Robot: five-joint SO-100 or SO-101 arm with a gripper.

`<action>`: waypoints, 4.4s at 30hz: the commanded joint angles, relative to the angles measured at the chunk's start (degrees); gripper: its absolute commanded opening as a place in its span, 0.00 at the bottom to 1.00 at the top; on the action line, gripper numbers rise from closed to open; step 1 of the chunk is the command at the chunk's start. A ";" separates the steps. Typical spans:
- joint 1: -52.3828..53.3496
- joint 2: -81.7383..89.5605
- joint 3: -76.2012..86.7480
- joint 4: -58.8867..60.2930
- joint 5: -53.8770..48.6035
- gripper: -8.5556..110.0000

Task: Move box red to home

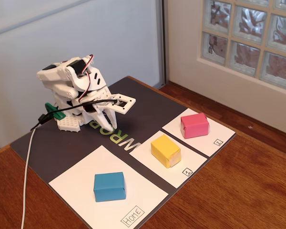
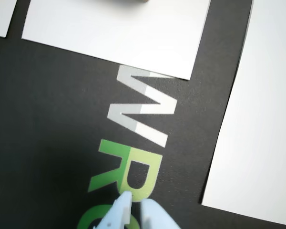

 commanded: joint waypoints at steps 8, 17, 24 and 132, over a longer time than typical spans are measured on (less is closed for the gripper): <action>-1.85 -8.09 -7.47 -5.01 3.60 0.07; -1.23 -43.07 -39.29 -10.02 -1.76 0.07; -2.46 -67.24 -66.09 -9.40 -8.35 0.07; -32.43 -152.05 -161.81 30.06 -12.74 0.45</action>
